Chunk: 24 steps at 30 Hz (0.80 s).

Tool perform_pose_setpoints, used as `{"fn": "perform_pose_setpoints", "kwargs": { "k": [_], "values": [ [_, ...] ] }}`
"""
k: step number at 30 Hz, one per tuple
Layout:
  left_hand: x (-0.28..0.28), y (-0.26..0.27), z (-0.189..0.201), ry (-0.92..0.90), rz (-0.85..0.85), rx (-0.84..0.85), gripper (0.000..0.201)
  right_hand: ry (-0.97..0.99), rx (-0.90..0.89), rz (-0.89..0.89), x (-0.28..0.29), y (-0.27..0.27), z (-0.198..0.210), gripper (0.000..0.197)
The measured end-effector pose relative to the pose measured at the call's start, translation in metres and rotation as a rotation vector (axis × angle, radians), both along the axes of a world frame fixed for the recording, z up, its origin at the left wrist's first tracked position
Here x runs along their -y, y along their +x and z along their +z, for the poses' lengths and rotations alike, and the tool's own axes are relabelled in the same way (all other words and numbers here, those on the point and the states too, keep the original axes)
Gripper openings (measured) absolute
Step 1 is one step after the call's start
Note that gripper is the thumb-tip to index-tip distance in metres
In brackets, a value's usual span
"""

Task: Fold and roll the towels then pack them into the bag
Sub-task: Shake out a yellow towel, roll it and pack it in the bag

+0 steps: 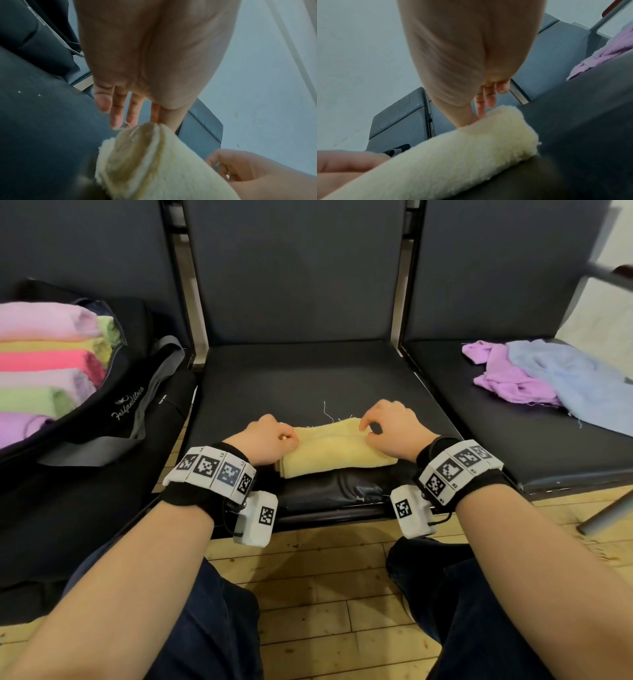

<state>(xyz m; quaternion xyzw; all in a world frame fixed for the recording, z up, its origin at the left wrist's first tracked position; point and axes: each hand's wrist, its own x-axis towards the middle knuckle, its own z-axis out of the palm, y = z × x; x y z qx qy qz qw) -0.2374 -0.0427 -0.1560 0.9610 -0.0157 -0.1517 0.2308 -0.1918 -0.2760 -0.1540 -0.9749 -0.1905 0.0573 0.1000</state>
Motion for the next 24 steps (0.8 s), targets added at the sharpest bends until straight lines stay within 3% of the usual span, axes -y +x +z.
{"fn": "perform_pose_setpoints", "kwargs": {
  "k": [3, 7, 9, 12, 15, 18, 20, 24],
  "values": [
    [0.0, 0.0, -0.003, -0.1, 0.015, 0.148, 0.01, 0.179, -0.005, 0.058, 0.001, -0.003, 0.003, 0.024],
    [0.007, -0.002, -0.005, -0.157, -0.032, 0.266, 0.006, 0.131, -0.058, 0.014, 0.002, -0.01, 0.012, 0.025],
    [0.004, -0.002, -0.004, -0.157, -0.017, 0.228, 0.021, 0.108, -0.144, -0.023, 0.003, -0.012, 0.014, 0.03],
    [-0.001, -0.003, -0.002, -0.069, -0.057, 0.139, 0.044, -0.03, -0.219, -0.022, 0.001, -0.015, 0.012, 0.052],
    [-0.002, -0.003, -0.004, 0.069, -0.114, 0.031, 0.066, -0.124, -0.203, 0.013, -0.002, -0.01, 0.004, 0.046],
    [-0.004, -0.001, -0.006, 0.069, -0.11, 0.036, 0.065, -0.053, -0.196, 0.064, -0.002, -0.005, -0.001, 0.03],
    [-0.003, -0.002, -0.004, 0.035, -0.122, 0.062, 0.058, 0.047, -0.203, 0.063, 0.001, -0.004, -0.001, 0.033],
    [-0.003, 0.0, -0.005, -0.111, -0.023, 0.08, 0.067, 0.179, -0.221, -0.004, 0.008, -0.003, -0.001, 0.027]
  ]
}}
